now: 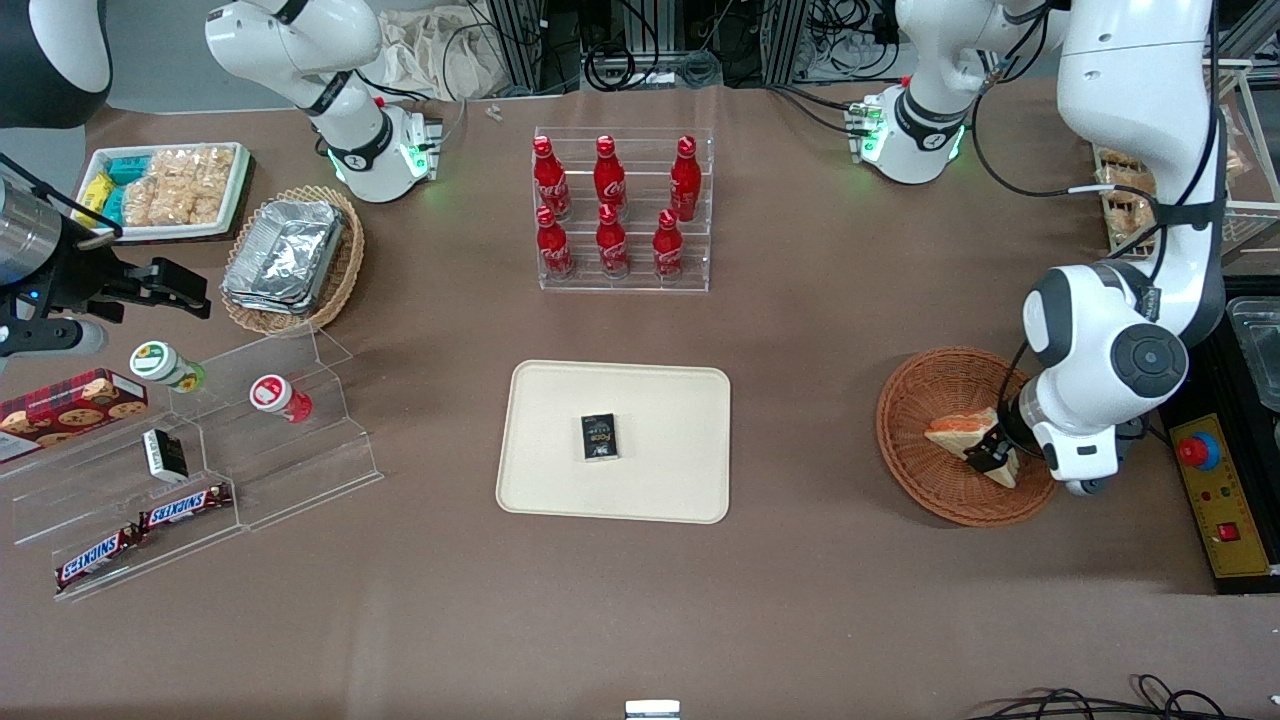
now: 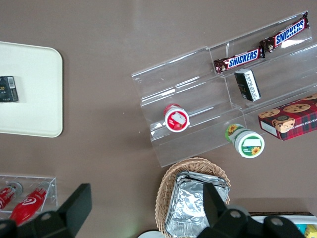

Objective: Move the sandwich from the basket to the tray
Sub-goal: 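Close the left gripper on the wrapped sandwich in the basket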

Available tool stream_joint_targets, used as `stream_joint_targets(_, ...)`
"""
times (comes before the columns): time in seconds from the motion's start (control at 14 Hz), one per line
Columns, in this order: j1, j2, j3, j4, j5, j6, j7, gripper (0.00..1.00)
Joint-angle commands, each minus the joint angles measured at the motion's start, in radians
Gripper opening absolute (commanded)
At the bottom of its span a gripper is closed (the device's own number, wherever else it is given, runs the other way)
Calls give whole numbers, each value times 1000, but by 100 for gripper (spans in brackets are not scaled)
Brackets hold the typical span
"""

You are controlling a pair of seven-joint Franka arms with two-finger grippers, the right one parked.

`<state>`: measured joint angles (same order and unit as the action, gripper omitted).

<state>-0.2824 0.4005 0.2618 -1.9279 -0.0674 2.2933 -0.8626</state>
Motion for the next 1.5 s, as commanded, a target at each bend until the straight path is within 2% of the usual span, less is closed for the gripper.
stream_joint_targets(0.0,-6,6,2,-6,-9,17,-19,100)
stream_joint_targets(0.36,-3,24,2,-22,-12,29,-21,100)
stream_joint_targets(0.57,-3,70,2,-28,-14,109,-21,100)
stream_joint_targets(0.71,-3,99,2,-25,-60,142,-21,97)
stream_joint_targets(0.79,-6,101,2,-25,-71,143,-19,69)
stream_joint_targets(0.86,-9,98,2,-23,-71,141,-18,13)
stream_joint_targets(0.93,-15,90,2,-19,-71,130,-15,0)
stream_joint_targets(1.14,-20,57,2,-7,-71,72,-6,0)
stream_joint_targets(1.29,-17,12,2,47,-69,-64,16,0)
stream_joint_targets(1.43,-17,-9,4,163,-66,-246,52,0)
